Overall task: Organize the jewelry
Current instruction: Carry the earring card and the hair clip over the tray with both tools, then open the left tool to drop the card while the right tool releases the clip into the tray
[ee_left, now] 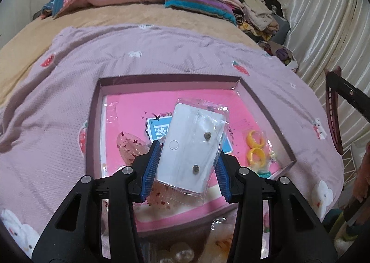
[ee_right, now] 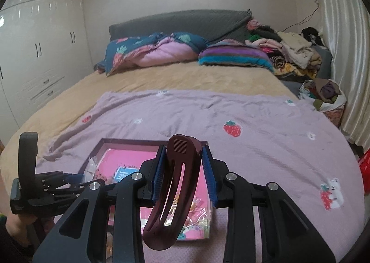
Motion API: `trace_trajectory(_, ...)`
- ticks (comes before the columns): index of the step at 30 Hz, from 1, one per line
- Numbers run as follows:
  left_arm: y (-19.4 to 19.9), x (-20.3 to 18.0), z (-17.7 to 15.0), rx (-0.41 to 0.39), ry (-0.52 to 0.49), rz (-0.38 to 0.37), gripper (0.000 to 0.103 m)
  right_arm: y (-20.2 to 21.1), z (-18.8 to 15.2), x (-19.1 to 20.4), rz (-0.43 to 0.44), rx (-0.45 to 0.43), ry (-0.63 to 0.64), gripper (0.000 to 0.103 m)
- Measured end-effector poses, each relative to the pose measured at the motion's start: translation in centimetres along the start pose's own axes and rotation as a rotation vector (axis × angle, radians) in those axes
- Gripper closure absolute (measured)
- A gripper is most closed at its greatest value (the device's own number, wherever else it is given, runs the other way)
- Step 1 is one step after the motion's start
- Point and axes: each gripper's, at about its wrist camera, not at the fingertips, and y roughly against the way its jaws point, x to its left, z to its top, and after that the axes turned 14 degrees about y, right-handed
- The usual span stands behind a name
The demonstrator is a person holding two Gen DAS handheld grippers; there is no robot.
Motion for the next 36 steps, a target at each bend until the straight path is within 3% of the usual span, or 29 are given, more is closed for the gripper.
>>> trace_trajectory(4, -1.5, -0.1, -0.4, 0.031, -0.009, 0.002, 0.066, -3.3, -0.6, -0.1, 0.038, 0.069, -0.017, 0.072)
trace_trajectory(16, -3.3, -1.7, -2.3, 0.078, -0.091, -0.016, 0.066, -7.5, -4.0, 0.2, 0.013, 0.165, -0.005, 0.072)
trace_trajectory(19, -3.3, -1.5, -2.5, 0.076, -0.095, -0.015, 0.062, -7.9, -4.3, 0.1, 0.003, 0.173, 0.009, 0.072)
trace_trajectory(21, -3.1, -1.4, -2.5, 0.072, -0.094, -0.014, 0.052, -8.1, -4.5, 0.2, 0.0, 0.175, 0.016, 0.072)
trace_trajectory(25, -2.6, -1.5, -2.5, 0.062, -0.095, -0.011, 0.052, -8.7, -4.9, 0.7, -0.002, 0.181, 0.04, 0.072)
trace_trajectory(27, -2.2, -1.5, -2.4, 0.053, -0.091, -0.013, 0.045, -8.8, -5.0, 1.0, -0.008, 0.184, 0.055, 0.072)
trace_trajectory(33, -0.3, -0.9, -1.9, 0.012, -0.07, -0.013, 0.039, -9.7, -5.6, 1.3, -0.009, 0.215, 0.046, 0.072)
trace_trajectory(35, 0.4, -0.6, -1.7, -0.005, -0.065, -0.01, 0.037, -9.7, -5.7, 1.4, -0.011, 0.218, 0.05, 0.067)
trace_trajectory(36, 0.6, -0.6, -1.6, -0.011, -0.064, -0.007, 0.035, -9.6, -5.7, 1.4, -0.015, 0.216, 0.049, 0.059)
